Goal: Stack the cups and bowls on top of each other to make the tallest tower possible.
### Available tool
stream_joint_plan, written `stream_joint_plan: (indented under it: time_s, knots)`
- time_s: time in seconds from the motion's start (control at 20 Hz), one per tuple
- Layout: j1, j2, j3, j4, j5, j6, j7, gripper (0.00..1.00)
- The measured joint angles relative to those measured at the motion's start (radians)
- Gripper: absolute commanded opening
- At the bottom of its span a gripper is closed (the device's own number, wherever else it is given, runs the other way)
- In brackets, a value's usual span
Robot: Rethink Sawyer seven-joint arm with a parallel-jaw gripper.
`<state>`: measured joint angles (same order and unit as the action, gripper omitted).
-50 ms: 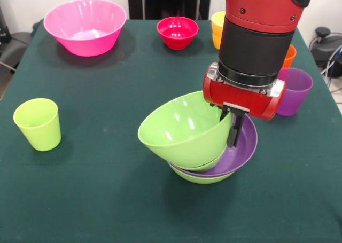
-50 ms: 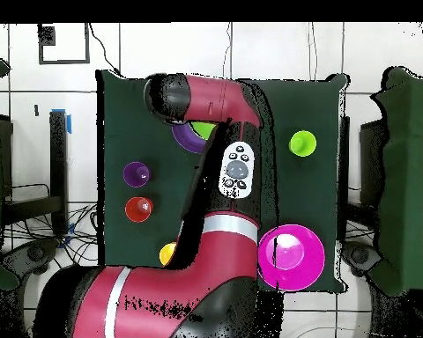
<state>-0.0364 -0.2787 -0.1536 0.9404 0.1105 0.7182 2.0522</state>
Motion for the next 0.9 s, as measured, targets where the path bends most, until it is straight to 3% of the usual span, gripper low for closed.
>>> stream_joint_plan:
  time_s: [0.15,0.2,0.9]
  knots:
    - [0.001,0.001,-0.009,0.0,0.003,0.0,0.0,0.0]
    - [0.002,0.002,-0.012,0.0,0.005,0.0,0.0,1.0]
    - [0.032,0.007,-0.03,0.002,0.04,0.0,0.0,1.0]
